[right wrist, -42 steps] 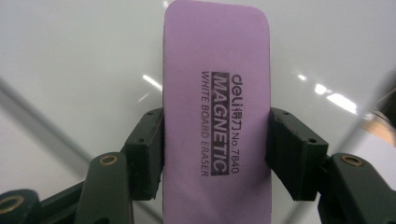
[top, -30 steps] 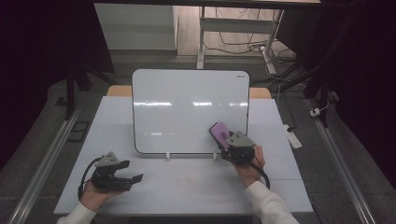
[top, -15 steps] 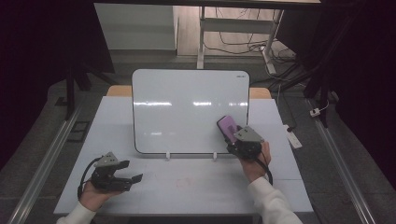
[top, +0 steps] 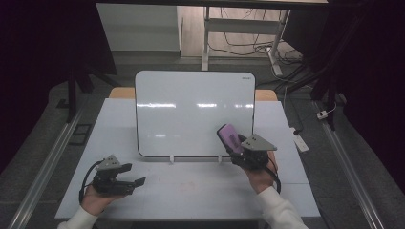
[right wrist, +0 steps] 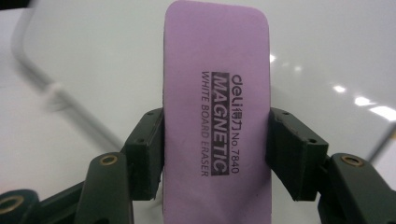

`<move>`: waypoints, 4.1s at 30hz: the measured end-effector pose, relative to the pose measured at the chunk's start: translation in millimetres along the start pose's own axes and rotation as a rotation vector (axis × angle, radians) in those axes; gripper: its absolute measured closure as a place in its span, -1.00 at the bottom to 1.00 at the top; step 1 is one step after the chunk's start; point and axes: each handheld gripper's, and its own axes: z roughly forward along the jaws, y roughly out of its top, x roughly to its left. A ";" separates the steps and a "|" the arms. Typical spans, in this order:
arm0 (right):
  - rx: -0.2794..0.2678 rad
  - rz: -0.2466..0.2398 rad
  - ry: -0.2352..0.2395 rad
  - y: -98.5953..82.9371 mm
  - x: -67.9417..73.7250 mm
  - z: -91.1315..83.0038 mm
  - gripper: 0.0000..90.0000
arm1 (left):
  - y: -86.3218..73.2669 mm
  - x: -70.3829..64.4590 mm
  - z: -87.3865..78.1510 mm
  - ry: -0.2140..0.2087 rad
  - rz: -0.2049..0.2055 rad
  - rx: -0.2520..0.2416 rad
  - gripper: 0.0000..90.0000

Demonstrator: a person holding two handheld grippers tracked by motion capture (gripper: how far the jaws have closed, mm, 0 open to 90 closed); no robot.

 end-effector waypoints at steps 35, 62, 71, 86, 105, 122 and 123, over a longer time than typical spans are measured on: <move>0.037 -0.005 0.224 -15.0 23.7 -12.1 -0.10 | 27.4 -15.6 7.2 -0.078 0.071 -0.055 -0.59; 0.104 -0.086 0.399 -12.6 44.7 10.3 -0.10 | 101.0 -62.1 61.7 -0.285 0.304 -0.004 -0.59; 0.093 -0.117 0.494 -11.5 49.9 11.1 -0.10 | 110.7 -68.9 77.9 -0.392 0.334 0.043 -0.54; 0.090 -0.150 0.585 -9.9 55.6 12.1 -0.12 | 110.2 -74.6 82.7 -0.480 0.334 0.063 -0.13; -0.030 -0.262 0.219 0.6 67.7 -11.2 -0.15 | 116.9 -58.7 78.4 -0.412 0.028 -0.030 -0.12; 0.034 -0.425 0.048 -3.2 88.6 -0.8 0.20 | 118.7 -65.2 88.0 -0.431 -0.032 -0.021 -0.12; 0.032 -0.438 0.041 -3.5 89.6 -1.0 0.27 | 118.6 -64.9 87.9 -0.430 -0.032 -0.024 -0.12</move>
